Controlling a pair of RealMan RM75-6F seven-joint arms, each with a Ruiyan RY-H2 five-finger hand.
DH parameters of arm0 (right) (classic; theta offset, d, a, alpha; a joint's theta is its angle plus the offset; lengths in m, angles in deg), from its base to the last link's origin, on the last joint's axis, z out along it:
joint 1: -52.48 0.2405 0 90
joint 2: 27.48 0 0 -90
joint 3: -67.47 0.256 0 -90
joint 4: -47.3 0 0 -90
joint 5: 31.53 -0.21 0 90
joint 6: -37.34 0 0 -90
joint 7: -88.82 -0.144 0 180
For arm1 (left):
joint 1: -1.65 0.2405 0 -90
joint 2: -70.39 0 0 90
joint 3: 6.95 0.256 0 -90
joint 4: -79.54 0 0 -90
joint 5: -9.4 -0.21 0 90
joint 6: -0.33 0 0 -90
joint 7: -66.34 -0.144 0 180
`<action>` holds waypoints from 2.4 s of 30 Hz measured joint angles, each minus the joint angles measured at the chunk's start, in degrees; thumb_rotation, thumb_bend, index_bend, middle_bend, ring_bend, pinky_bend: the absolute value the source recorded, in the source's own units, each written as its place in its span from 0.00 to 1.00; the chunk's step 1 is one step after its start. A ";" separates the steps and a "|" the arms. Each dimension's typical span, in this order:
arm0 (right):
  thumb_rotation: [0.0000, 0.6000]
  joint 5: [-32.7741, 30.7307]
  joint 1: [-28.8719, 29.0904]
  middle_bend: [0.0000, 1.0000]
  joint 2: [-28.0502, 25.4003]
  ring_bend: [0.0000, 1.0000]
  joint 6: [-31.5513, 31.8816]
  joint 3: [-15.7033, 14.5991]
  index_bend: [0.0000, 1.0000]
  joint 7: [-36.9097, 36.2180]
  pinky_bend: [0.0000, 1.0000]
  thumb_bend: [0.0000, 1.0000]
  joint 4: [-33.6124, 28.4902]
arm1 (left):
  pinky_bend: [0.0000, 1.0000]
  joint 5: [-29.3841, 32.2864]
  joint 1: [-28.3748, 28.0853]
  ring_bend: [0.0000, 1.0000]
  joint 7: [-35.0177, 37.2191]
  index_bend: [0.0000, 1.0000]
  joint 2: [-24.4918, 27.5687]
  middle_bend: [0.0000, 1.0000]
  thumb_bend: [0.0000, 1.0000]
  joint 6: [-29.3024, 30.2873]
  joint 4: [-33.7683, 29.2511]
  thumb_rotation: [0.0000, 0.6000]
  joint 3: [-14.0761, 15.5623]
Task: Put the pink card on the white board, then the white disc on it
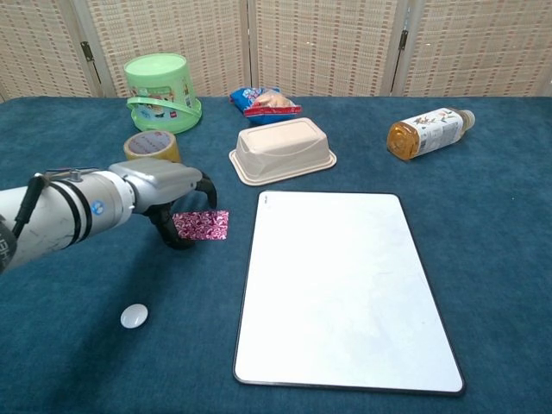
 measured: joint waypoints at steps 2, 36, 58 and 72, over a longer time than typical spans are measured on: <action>1.00 -0.04 -0.03 0.07 0.01 0.06 0.00 0.01 0.08 -0.01 0.04 0.15 0.03 | 0.00 0.42 -0.24 0.08 0.06 0.27 -0.18 0.12 0.36 -0.03 0.25 1.00 0.07; 1.00 -0.21 -0.28 0.07 0.21 0.06 -0.19 -0.03 0.08 -0.37 0.04 0.15 0.38 | 0.00 -0.26 -1.03 0.10 2.99 0.36 -2.19 0.12 0.36 0.98 4.20 1.00 1.76; 1.00 -0.26 -0.40 0.07 -0.13 0.06 -0.04 0.04 0.08 0.60 0.04 0.15 -0.53 | 0.00 -11.69 -1.86 0.10 5.03 0.37 1.37 0.12 0.36 2.14 -5.49 1.00 1.61; 1.00 -0.68 -0.59 0.07 -0.33 0.06 -0.12 0.10 0.08 0.74 0.04 0.15 -0.81 | 0.00 -11.61 -7.73 0.10 -1.24 0.37 -3.97 0.12 0.36 0.39 -5.58 1.00 0.81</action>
